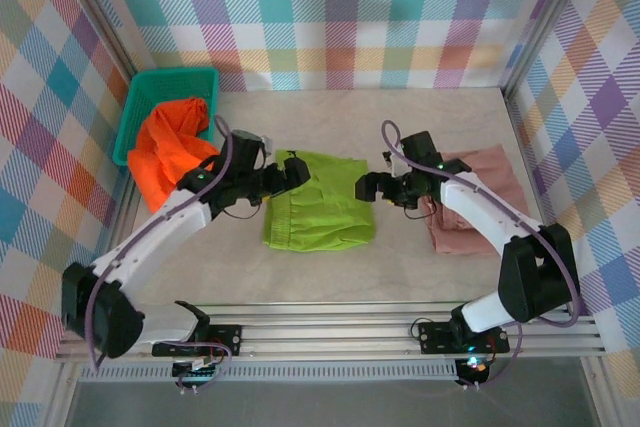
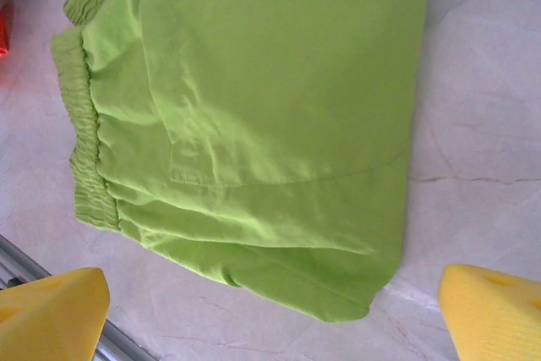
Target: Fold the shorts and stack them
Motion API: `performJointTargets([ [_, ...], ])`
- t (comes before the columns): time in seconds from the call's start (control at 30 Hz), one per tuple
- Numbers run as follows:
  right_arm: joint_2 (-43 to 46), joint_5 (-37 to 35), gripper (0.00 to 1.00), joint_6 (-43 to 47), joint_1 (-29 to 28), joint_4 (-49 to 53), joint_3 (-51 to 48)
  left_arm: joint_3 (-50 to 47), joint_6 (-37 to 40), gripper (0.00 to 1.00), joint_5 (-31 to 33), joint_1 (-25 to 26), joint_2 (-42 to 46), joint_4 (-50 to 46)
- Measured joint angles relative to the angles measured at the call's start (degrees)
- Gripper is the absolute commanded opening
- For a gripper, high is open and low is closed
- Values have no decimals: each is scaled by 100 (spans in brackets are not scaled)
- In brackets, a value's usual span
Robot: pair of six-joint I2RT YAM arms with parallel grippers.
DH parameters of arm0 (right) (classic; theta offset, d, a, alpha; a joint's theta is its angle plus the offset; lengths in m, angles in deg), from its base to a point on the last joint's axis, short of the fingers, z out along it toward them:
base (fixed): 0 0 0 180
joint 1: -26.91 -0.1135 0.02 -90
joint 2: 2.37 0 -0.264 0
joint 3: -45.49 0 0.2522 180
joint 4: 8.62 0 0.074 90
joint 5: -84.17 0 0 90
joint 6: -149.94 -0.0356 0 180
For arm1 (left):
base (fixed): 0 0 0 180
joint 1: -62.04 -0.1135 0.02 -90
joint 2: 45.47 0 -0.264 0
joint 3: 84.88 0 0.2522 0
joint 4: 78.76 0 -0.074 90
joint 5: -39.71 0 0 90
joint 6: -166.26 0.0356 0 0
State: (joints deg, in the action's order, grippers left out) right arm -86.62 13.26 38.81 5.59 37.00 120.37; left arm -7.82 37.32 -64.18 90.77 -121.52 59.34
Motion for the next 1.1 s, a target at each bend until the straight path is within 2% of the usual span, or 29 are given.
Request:
performJointTargets([
  [0.3,-640,568,99,273,339,-2,313,-1010,-245,100,-17,0,-1237,798],
  [0.7,-2006,1239,100,568,411,-26,852,-1969,13,100,129,-184,-1104,1718],
  [1.1,-2758,1814,90,358,409,-551,933,-2155,85,100,146,-243,-1073,2201],
])
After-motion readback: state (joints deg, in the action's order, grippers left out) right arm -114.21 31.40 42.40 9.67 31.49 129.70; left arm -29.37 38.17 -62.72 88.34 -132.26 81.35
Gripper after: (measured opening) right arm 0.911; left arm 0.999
